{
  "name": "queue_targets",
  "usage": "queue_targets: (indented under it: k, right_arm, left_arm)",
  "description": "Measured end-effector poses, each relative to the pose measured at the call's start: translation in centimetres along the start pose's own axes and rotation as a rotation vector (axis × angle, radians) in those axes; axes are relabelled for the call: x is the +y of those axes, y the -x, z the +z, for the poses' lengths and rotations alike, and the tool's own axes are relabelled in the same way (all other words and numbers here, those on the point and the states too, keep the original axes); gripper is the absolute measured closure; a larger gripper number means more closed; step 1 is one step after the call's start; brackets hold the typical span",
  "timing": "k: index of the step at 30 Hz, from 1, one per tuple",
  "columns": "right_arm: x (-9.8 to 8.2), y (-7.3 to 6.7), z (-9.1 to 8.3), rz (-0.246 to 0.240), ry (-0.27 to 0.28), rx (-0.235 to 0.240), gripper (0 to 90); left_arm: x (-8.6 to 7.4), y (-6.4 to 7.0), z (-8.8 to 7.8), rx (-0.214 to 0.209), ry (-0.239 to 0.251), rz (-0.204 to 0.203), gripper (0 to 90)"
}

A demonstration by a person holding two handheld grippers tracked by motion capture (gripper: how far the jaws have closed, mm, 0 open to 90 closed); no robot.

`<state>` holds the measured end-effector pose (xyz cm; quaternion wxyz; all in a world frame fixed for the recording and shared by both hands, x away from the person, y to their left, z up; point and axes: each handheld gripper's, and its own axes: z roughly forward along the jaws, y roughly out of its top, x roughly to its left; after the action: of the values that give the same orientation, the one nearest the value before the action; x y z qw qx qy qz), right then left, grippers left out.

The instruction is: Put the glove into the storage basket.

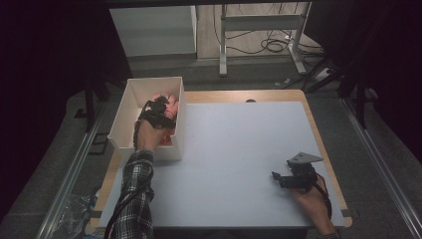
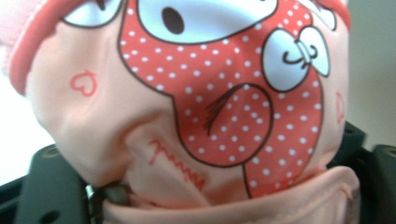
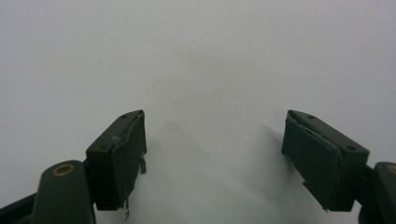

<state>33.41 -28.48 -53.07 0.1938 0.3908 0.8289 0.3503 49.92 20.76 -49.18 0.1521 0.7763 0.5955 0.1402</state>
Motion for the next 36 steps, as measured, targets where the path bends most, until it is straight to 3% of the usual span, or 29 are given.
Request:
queue_targets:
  k: [9,14,20,29,36]
  right_arm:
    - [0.0,0.0,0.0,-0.001,-0.001,-0.001,22.1]
    - [0.0,0.0,0.0,-0.001,0.0,0.0,22.1]
    - [0.0,0.0,0.0,-0.001,0.0,0.0,22.1]
    - [0.0,0.0,0.0,-0.001,0.0,0.0,22.2]
    - [0.0,0.0,0.0,-0.001,0.0,0.0,22.1]
  left_arm:
    - [0.0,-0.5,-0.9,-0.068,0.032,-0.037,9.6]
    - [0.1,-0.7,-1.9,-0.088,0.065,-0.039,7.9]
    - [0.1,-1.0,-3.1,-0.087,0.1,-0.042,7.3]
    - [-0.1,-1.2,-4.9,-0.049,0.167,-0.019,6.5]
    - [-0.3,-1.2,-6.2,-0.076,0.226,-0.024,5.6]
